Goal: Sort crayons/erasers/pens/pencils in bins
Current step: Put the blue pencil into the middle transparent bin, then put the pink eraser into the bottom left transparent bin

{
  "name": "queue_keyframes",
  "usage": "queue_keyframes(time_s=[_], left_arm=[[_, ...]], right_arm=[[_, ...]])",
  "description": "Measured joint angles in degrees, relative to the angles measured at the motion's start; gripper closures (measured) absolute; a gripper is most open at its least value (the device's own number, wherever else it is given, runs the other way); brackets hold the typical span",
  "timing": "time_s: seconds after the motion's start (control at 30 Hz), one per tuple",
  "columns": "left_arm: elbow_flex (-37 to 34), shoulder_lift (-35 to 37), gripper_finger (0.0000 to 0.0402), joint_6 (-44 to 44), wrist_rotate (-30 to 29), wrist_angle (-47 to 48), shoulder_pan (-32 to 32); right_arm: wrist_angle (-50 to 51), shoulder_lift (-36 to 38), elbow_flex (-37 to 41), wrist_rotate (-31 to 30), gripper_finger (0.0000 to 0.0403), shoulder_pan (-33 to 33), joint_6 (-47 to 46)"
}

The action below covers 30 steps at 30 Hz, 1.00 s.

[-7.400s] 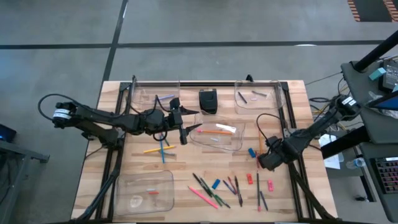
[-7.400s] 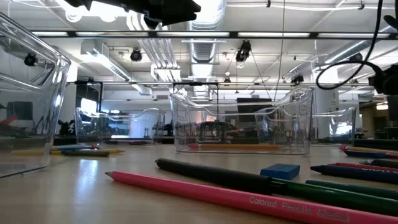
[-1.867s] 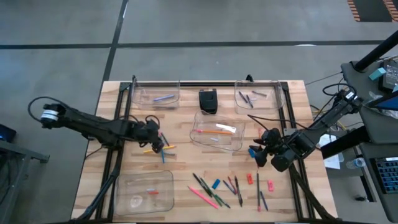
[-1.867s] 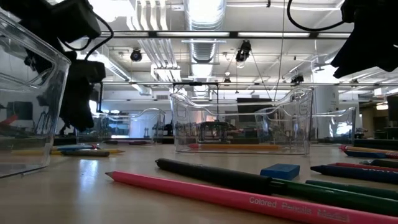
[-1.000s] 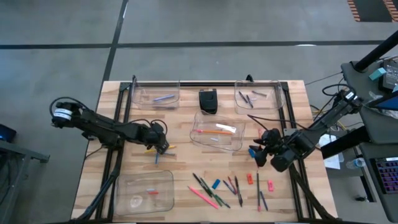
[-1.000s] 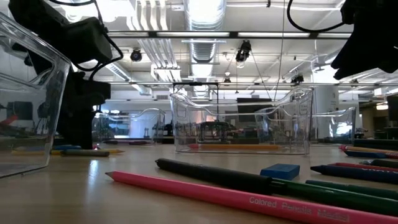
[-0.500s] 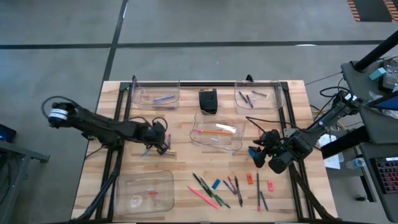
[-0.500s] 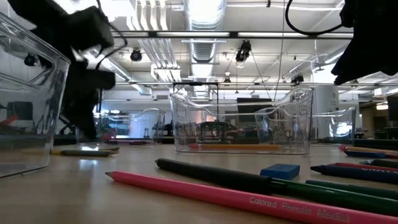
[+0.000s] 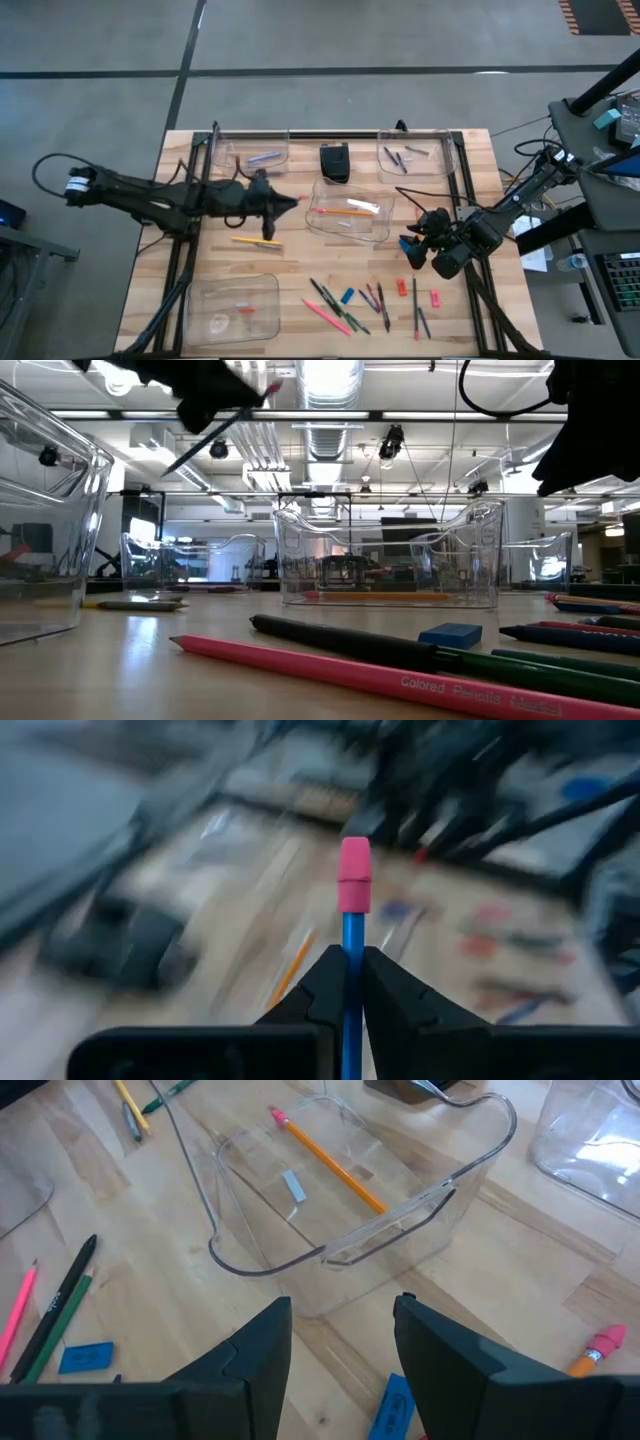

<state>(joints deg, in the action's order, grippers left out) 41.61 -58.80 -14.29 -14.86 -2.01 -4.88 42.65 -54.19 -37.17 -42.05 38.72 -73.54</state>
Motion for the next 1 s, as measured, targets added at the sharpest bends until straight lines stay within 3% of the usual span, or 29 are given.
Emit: queue_keyframes(time_s=[0.27, 0.47, 0.67, 0.8, 1.0], left_arm=[[7.9, -14.6, 0.0394, 11.8, 2.2, -12.0, 1.1], [15.3, -26.5, 0.0395, 16.1, 6.9, -13.9, 4.0], [20.3, -33.5, 0.0391, 16.7, 13.1, -14.0, 8.0], [21.4, -36.2, 0.0348, 16.2, 16.0, -13.5, 8.9], [21.4, -36.1, 0.0231, 16.2, 16.0, -13.4, 8.9]], right_arm=[[0.1, 0.0, 0.0, 0.0, 0.0236, 0.0, 0.0], [0.1, 0.0, 0.0, 0.0, 0.0236, 0.0, 0.1], [0.3, 0.0, 0.0, 0.0, 0.0236, 0.0, 0.1], [0.3, 0.0, 0.0, 0.3, 0.0236, 0.0, 0.2], [0.3, 0.0, 0.0, 1.6, 0.0236, 0.0, 0.1]])
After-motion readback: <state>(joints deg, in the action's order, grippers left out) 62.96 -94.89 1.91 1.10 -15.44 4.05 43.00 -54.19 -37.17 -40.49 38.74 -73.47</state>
